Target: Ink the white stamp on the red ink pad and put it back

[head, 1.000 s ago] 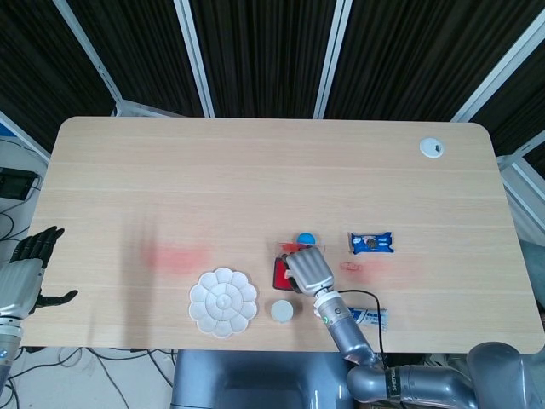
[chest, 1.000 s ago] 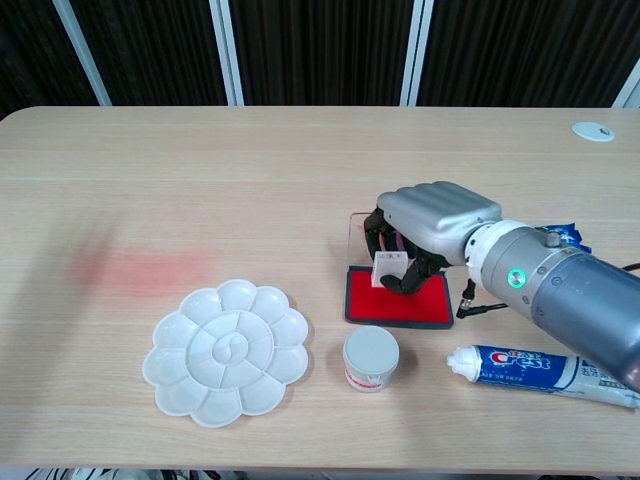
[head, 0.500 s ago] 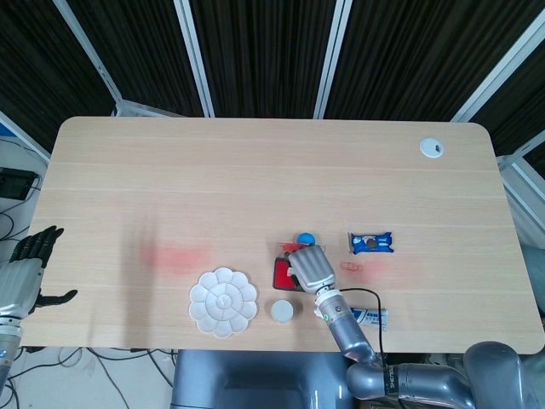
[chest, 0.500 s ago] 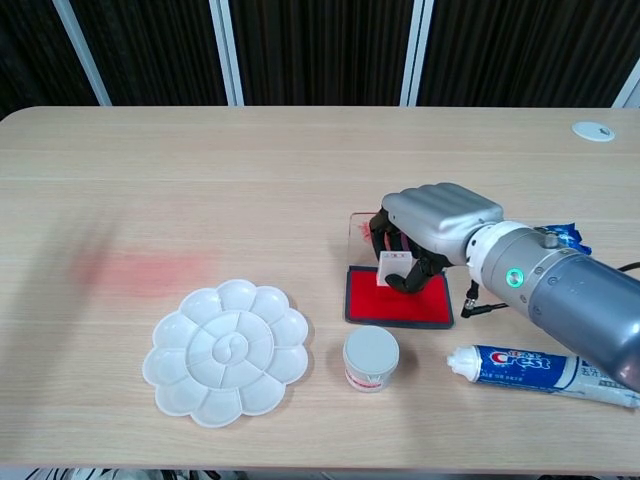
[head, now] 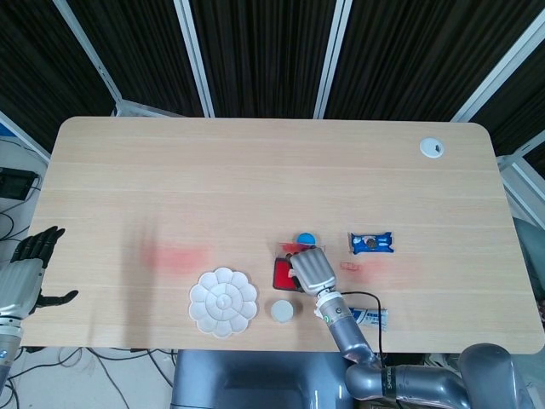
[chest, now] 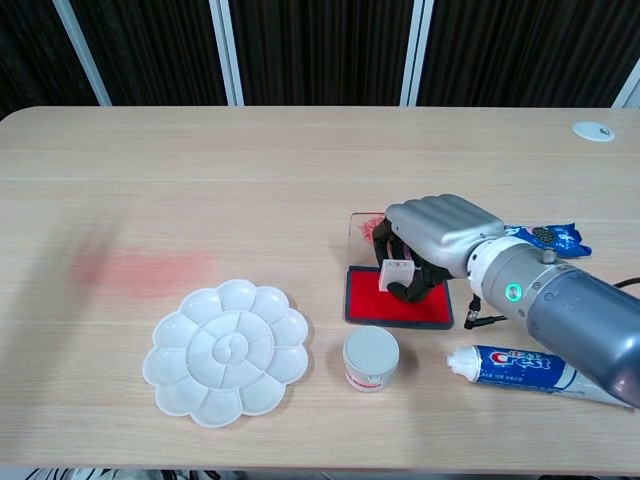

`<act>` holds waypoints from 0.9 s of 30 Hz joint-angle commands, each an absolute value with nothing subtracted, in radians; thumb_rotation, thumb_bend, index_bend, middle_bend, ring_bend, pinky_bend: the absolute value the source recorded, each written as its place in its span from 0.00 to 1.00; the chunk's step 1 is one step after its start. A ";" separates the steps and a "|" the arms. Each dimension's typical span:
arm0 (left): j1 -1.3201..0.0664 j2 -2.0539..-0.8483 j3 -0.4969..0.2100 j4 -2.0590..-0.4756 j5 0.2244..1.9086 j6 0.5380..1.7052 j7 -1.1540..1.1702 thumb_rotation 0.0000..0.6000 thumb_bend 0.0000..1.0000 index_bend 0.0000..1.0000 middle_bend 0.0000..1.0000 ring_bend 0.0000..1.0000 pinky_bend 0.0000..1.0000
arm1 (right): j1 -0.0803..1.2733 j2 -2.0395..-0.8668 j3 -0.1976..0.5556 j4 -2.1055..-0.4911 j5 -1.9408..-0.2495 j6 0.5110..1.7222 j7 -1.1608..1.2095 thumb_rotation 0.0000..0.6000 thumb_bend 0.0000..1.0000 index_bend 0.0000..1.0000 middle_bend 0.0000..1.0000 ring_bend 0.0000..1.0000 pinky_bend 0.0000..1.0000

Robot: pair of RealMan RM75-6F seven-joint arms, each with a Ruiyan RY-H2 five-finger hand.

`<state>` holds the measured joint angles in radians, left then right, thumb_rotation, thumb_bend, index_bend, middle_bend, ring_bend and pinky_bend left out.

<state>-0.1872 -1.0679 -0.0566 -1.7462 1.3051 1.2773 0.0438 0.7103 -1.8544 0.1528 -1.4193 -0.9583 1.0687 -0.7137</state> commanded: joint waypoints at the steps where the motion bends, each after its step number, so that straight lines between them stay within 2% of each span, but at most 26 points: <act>1: -0.187 -1.068 -0.056 -1.747 1.306 1.277 0.044 1.00 0.03 0.00 0.00 0.00 0.00 | 0.710 -1.852 0.154 -1.424 -0.963 1.072 -0.710 1.00 0.63 0.76 0.62 0.51 0.46; 8: -0.186 -1.069 -0.055 -1.746 1.308 1.281 0.045 1.00 0.03 0.00 0.00 0.00 0.00 | 0.707 -1.821 0.164 -1.474 -0.992 1.100 -0.704 1.00 0.63 0.76 0.62 0.51 0.46; 12: -0.185 -1.069 -0.054 -1.745 1.310 1.284 0.046 1.00 0.03 0.00 0.00 0.00 0.00 | 0.691 -1.767 0.177 -1.537 -1.017 1.146 -0.702 1.00 0.63 0.76 0.62 0.51 0.46; 18: -0.182 -1.074 -0.053 -1.742 1.314 1.291 0.053 1.00 0.03 0.00 0.00 0.00 0.00 | 0.649 -1.649 0.155 -1.629 -1.040 1.182 -0.694 1.00 0.63 0.76 0.61 0.51 0.46; 27: -0.179 -1.084 -0.053 -1.740 1.312 1.301 0.071 1.00 0.03 0.00 0.00 0.00 0.00 | 0.593 -1.542 0.115 -1.656 -1.046 1.192 -0.648 1.00 0.63 0.76 0.61 0.51 0.46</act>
